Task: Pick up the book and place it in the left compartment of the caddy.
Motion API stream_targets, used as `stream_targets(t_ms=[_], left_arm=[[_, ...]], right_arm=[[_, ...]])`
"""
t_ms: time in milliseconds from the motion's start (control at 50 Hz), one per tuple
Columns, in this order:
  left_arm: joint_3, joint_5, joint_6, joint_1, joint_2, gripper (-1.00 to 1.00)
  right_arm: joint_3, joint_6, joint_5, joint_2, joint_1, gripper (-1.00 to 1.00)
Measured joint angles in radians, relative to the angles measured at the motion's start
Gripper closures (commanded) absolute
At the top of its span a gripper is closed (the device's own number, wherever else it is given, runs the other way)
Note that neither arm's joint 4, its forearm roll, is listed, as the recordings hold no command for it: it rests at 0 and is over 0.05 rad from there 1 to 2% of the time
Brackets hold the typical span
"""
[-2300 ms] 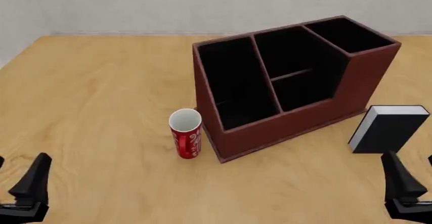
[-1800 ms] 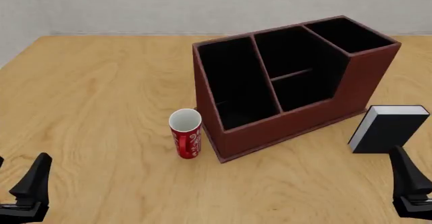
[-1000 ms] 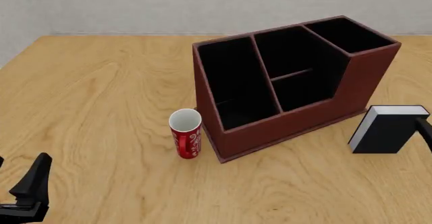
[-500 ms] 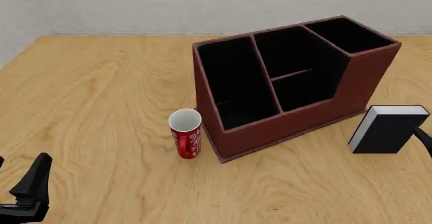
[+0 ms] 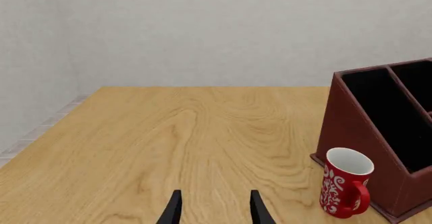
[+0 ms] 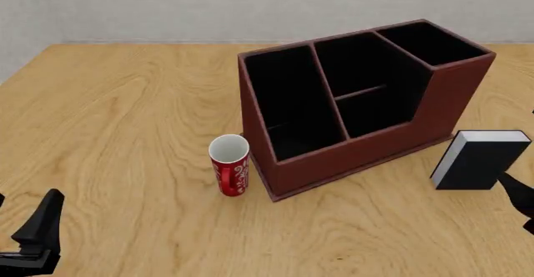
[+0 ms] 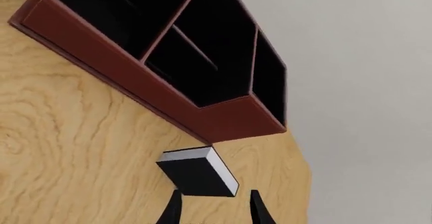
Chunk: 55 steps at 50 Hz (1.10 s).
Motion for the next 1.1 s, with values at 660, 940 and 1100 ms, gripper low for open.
stream_targets(t_ms=[660,940,1100], left_arm=[[0.000,0.000,0.000,0.000,0.000,-1.00],[0.000,0.000,0.000,0.000,0.000,-1.00],[0.000,0.000,0.000,0.000,0.000,-1.00]], right_arm=[[-0.048,-0.155,-0.007,0.226,-0.029,-1.00],[-0.096,-0.204,-0.006,0.342,-0.066,-1.00],[-0.105,-0.226,-0.031,0.408,-0.084,-1.00]])
